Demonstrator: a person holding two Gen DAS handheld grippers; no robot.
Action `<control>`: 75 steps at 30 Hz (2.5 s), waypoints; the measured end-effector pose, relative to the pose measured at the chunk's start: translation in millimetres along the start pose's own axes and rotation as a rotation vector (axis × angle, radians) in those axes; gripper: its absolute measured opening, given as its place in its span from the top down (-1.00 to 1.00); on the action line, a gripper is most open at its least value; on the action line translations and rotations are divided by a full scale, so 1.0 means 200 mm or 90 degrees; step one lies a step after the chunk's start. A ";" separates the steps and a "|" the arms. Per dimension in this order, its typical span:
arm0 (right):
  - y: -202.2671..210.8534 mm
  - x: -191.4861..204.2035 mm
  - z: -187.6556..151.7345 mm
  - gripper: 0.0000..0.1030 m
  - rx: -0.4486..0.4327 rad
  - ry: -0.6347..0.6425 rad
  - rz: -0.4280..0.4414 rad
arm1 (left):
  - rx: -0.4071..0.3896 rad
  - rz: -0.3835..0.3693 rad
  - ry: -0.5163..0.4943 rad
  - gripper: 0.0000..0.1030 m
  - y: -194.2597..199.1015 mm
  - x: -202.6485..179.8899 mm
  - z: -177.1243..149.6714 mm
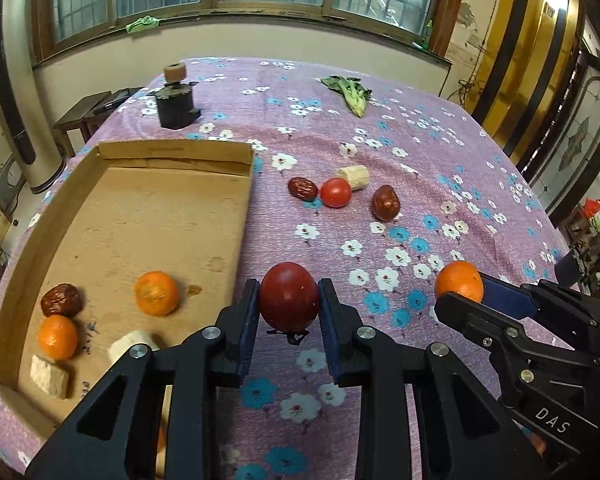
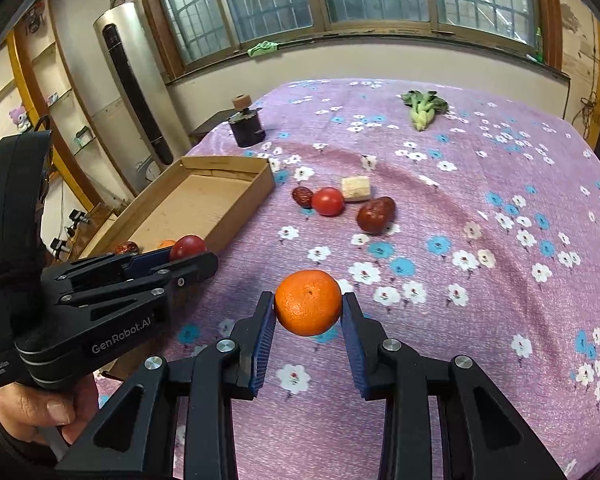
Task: Organize fruits
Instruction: 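Carry the tomato and the orange in both grippers over the tray, then open both grippers to release the tomato and orange into the tray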
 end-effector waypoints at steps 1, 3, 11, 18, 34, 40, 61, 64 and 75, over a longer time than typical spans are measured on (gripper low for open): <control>0.00 0.02 0.00 0.35 0.000 0.003 0.002 | -0.001 0.001 0.003 0.49 0.01 0.01 0.00; 0.00 0.05 0.01 0.35 -0.002 0.010 0.006 | -0.005 0.004 0.009 0.49 0.02 0.04 0.00; -0.02 0.18 0.05 0.35 -0.003 0.034 0.020 | -0.012 0.016 0.029 0.49 0.07 0.16 -0.01; -0.06 0.32 0.08 0.35 0.001 0.054 0.039 | -0.018 0.029 0.044 0.49 0.12 0.26 0.00; -0.19 0.64 0.20 0.35 0.011 0.087 0.077 | -0.029 0.070 0.095 0.49 0.21 0.58 0.04; -0.25 0.72 0.24 0.35 0.016 0.099 0.083 | -0.033 0.084 0.116 0.49 0.21 0.71 0.09; -0.58 0.89 0.24 0.33 0.082 0.152 0.077 | 0.061 0.106 0.145 0.49 -0.04 0.88 0.08; -0.59 0.91 0.23 0.31 0.078 0.172 0.071 | 0.068 0.112 0.146 0.48 -0.05 0.89 0.07; -0.51 0.86 0.25 0.13 0.061 0.176 0.072 | 0.024 0.131 0.154 -0.11 0.06 0.87 0.08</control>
Point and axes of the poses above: each gripper's, at about its wrist camera, not at the fingertips, and y roughly against the way its jaws point, x to its left, z to its top, the point moved 10 cm from there along -y, roughly the way its jaws point, and after that the axes turned 15 degrees about -z, right-handed, at the moved point
